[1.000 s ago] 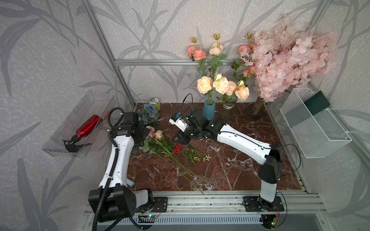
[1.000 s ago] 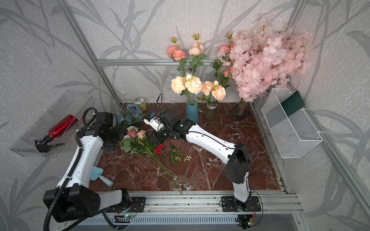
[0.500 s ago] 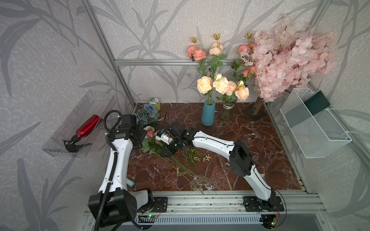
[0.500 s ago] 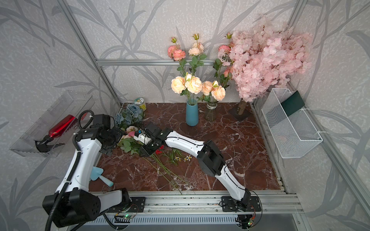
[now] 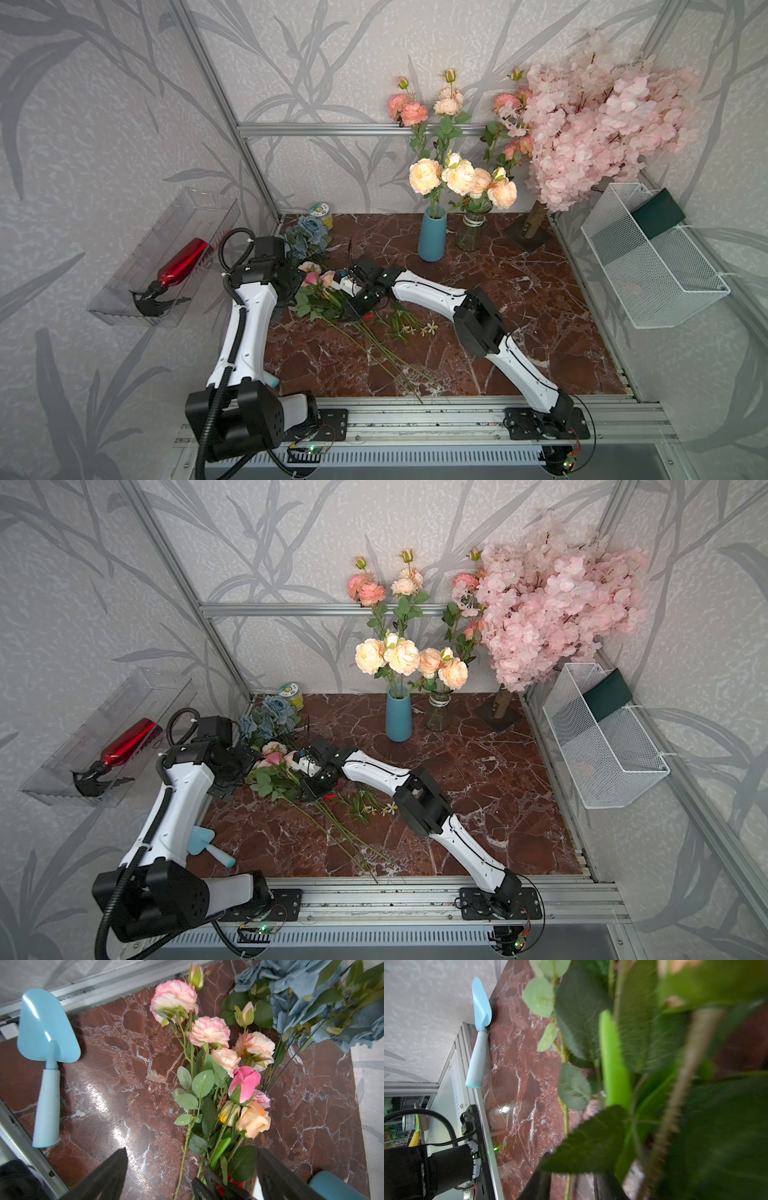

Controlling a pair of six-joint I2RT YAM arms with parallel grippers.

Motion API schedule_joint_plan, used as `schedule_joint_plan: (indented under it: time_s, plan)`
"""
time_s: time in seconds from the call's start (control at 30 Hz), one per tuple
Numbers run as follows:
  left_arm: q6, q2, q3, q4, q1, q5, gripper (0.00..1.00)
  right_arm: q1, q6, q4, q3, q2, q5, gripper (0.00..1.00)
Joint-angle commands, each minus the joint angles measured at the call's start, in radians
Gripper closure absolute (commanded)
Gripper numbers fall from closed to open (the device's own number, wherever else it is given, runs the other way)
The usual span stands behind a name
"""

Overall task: Place the pink flowers into the vase
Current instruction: Pick up the flower at the center of the board.

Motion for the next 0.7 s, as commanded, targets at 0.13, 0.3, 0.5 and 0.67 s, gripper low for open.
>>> schedule_joint_plan:
  time_s: [0.13, 0.3, 0.5, 0.67]
  plan:
    - [0.000, 0.088, -0.063, 0.044, -0.041, 0.099, 0.06, -0.093, -0.029, -0.005, 0.015, -0.008, 0.044, 0.65]
    - [-0.012, 0.061, -0.115, 0.033, -0.052, 0.062, 0.06, -0.065, -0.105, -0.051, 0.023, -0.055, 0.034, 0.66]
    - [-0.034, 0.061, -0.212, 0.080, -0.047, 0.075, 0.10, 0.058, -0.168, -0.053, -0.041, -0.165, 0.059, 0.66]
    - [-0.037, 0.105, -0.246, 0.181, -0.046, 0.122, 0.23, 0.081, -0.105, -0.005, -0.062, -0.169, 0.008, 0.67]
